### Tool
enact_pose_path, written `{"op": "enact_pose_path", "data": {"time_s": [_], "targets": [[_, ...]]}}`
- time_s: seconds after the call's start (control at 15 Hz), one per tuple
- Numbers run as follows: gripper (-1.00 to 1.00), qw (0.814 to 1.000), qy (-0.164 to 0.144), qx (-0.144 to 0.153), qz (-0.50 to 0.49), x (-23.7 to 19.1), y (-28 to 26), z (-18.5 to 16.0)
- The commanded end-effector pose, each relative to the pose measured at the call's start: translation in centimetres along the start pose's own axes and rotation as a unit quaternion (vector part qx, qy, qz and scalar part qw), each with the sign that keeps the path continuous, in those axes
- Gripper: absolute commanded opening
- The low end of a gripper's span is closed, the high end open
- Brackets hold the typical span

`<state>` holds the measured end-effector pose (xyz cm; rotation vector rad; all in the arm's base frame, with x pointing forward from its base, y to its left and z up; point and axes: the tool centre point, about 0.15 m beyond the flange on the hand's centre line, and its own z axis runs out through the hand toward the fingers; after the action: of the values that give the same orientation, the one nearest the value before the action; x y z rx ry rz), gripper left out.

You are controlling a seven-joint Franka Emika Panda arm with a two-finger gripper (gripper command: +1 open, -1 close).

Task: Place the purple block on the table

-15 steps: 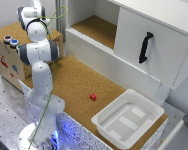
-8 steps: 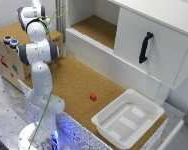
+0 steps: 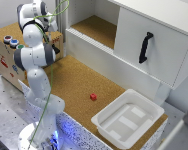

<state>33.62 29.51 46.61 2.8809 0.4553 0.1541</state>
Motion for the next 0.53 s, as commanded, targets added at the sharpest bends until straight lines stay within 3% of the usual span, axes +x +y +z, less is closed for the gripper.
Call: {"op": "enact_pose_path", "data": {"time_s": [0.0,0.27,0.47], "targets": [[-1.0,0.99,0.098,0.089,-0.046,-6.3,11.0,4.7],[-1.0,0.987,0.107,0.109,-0.04,-7.0,16.8,7.0],[-1.0,0.988,0.095,0.121,-0.016,-6.9,20.8,10.3]]}}
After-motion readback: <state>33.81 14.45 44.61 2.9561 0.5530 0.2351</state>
